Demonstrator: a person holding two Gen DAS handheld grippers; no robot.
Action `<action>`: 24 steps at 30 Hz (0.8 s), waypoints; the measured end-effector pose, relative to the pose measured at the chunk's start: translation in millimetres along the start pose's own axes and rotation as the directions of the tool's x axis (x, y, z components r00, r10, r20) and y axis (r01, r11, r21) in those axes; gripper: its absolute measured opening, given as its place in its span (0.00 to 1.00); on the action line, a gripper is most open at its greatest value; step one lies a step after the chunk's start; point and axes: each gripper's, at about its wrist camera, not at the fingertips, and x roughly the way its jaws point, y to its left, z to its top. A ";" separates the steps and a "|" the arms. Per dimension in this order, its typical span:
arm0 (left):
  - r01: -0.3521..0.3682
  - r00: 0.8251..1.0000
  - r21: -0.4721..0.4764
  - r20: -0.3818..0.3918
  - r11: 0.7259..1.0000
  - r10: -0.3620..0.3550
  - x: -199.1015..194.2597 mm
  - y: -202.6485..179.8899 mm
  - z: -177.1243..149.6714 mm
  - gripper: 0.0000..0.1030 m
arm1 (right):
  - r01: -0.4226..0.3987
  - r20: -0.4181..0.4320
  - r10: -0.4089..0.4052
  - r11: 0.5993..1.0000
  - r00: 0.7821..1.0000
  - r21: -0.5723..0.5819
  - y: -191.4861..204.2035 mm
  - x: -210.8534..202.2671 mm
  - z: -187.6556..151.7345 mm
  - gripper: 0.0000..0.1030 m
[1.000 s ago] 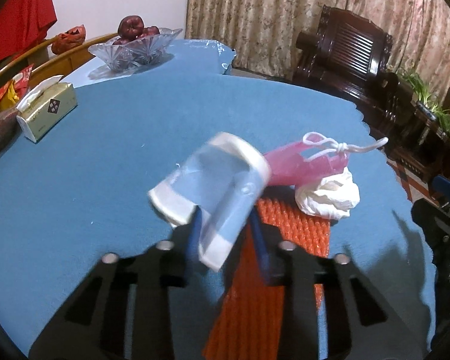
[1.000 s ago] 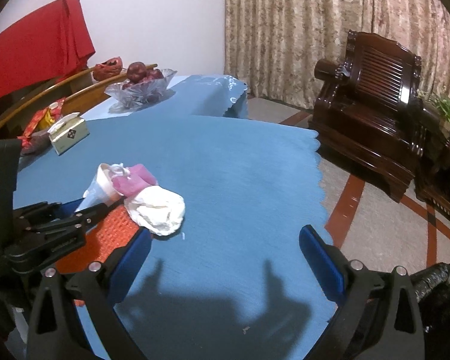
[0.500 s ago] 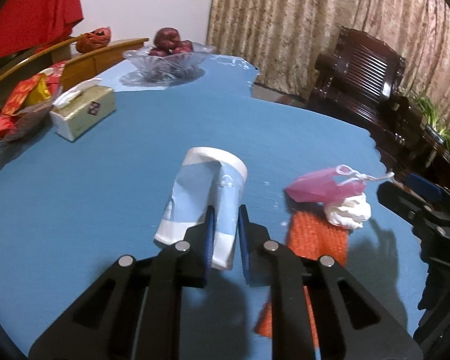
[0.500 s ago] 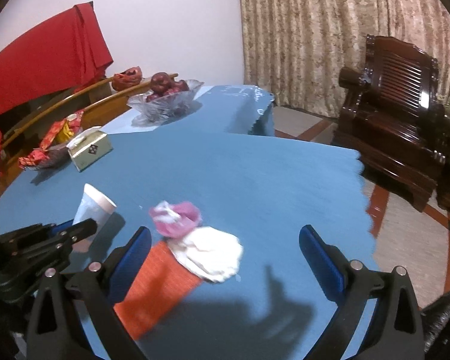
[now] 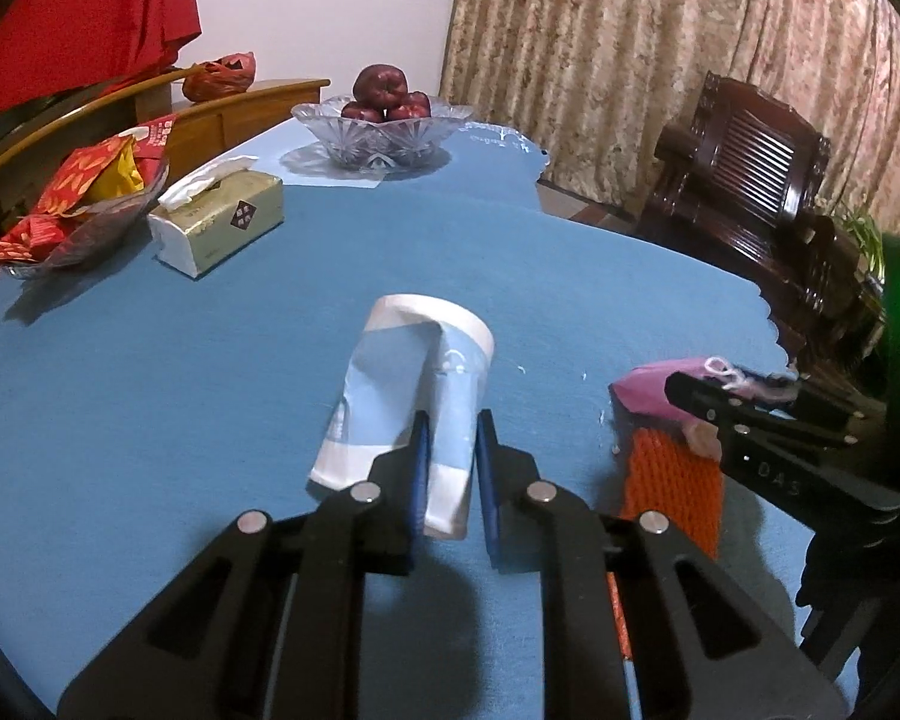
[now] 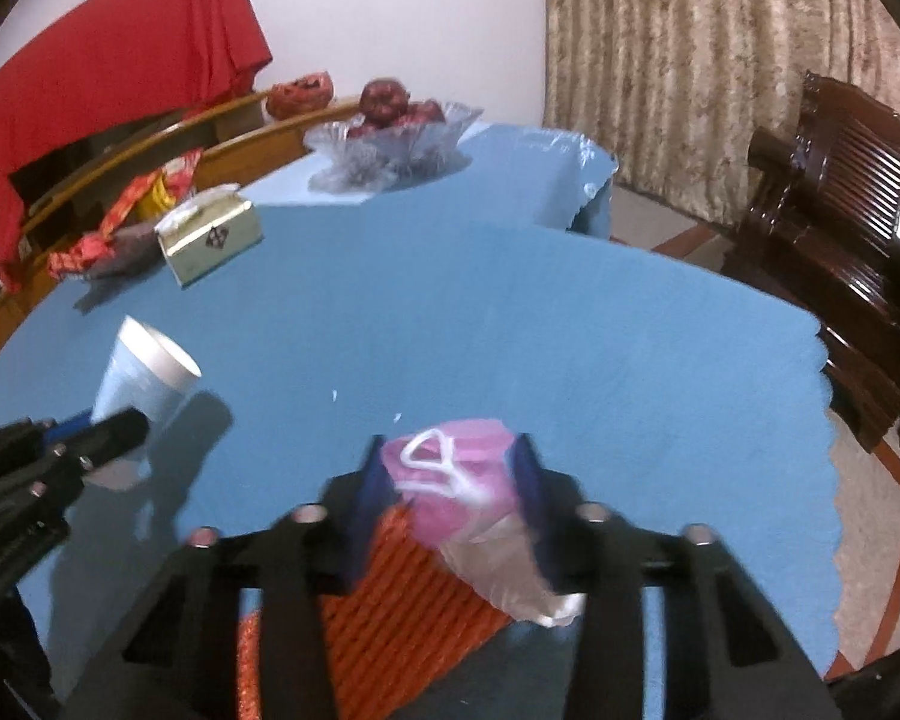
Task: Collect trash
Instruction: 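Grasp the white paper cup with the left tool while the right tool grasps the pink bag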
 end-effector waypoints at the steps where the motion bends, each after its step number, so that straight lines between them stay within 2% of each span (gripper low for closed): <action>1: 0.002 1.000 -0.001 0.001 1.000 -0.002 -0.7 -0.2 0.2 0.14 | -0.008 -0.002 0.008 1.000 1.000 -0.003 0.2 -1.3 -0.2 0.19; 4: 0.006 1.000 -0.001 0.007 1.000 -0.006 -4.6 -2.2 0.5 0.14 | -0.036 0.024 0.036 0.999 0.999 -0.002 -0.6 -12.5 -0.1 0.12; 10: 0.019 0.999 0.012 0.025 1.000 -0.019 -18.4 -12.1 2.6 0.14 | -0.086 0.100 0.084 0.996 0.991 0.009 -1.5 -48.7 4.1 0.12; 16: 0.046 0.998 0.025 0.049 0.999 -0.047 -38.1 -28.6 3.7 0.14 | -0.086 0.161 0.081 0.996 0.984 0.027 -6.0 -89.6 2.7 0.12; 24: 0.104 0.991 0.058 0.073 0.993 -0.108 -66.7 -68.0 -0.5 0.14 | -0.062 0.218 0.043 0.995 0.975 0.082 -24.0 -142.6 -15.2 0.12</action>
